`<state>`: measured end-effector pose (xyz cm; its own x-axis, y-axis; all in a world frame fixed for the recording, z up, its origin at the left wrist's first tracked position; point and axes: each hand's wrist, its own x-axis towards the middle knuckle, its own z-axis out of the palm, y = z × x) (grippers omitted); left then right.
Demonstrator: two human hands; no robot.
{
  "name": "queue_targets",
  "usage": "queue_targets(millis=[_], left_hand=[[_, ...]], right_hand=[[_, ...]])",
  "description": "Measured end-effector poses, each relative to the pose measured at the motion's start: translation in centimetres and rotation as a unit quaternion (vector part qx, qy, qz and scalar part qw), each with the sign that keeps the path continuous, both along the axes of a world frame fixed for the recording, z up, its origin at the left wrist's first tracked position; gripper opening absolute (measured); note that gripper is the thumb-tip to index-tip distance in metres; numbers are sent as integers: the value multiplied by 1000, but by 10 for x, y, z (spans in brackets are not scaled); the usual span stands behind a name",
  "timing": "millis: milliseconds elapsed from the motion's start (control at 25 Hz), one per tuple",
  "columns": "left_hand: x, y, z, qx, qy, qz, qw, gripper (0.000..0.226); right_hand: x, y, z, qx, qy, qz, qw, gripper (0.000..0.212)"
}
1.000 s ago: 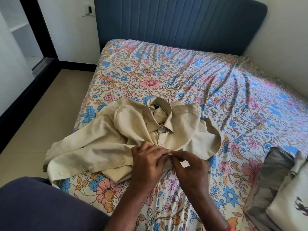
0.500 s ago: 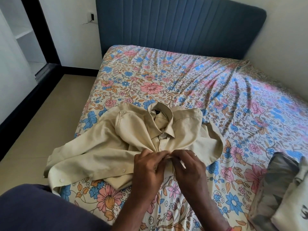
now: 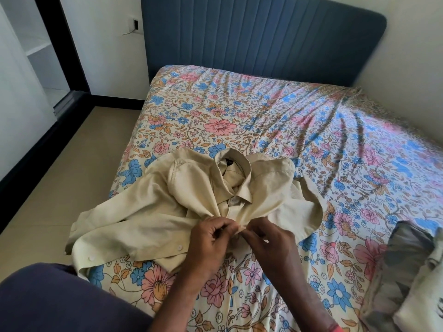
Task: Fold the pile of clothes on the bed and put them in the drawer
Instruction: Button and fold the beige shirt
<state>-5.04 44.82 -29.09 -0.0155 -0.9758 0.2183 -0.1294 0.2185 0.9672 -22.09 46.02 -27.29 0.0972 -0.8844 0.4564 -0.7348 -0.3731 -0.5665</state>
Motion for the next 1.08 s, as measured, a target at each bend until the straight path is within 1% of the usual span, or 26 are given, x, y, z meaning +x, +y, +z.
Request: queue_targets(millis=[40,80,120,200,280,360,480,560,600,680,760,840,920,1080], left_hand=[[-2,0,-4,-18,-27,19,999,16],[-4,0,-6,-24,-36,35,998,21],[-6,1,-7,-16,-24,48,998,24],[-6,1,-2,20,19,77,997,23],[-1,-2,0,16,34,105,994,15],[1,-4,-2,-7,4,131,991,10],[3,2,1,-44,-35,180,982,13],[12,7,6,-56,-33,157,985,12],[18,8,8,-48,-47,117,991,13],[28,11,9,8,-125,20,992,11],[33,13,7,59,-218,-35,974,10],[33,12,5,79,-279,-43,956,13],[32,10,2,76,-315,-33,945,18],[32,13,-1,64,-354,-48,932,20]], right_hand=[[0,-1,2,10,-6,0,1000,25],[-1,-2,3,19,-5,6,1000,29],[-1,-3,4,24,4,17,1000,31],[-4,-5,5,26,43,35,998,26],[-5,-5,5,17,71,21,997,18],[-7,-4,6,8,55,-7,998,11],[-8,-1,10,19,-12,-25,999,6],[-10,-3,16,41,-28,-43,998,5],[-11,-4,18,50,-33,-53,997,8],[-11,-5,23,55,-35,-53,996,12],[-10,-6,25,68,-35,-32,997,16],[-9,-5,23,91,-25,-7,996,23],[-12,-3,19,113,-5,0,994,26],[-25,5,17,143,11,4,990,16]])
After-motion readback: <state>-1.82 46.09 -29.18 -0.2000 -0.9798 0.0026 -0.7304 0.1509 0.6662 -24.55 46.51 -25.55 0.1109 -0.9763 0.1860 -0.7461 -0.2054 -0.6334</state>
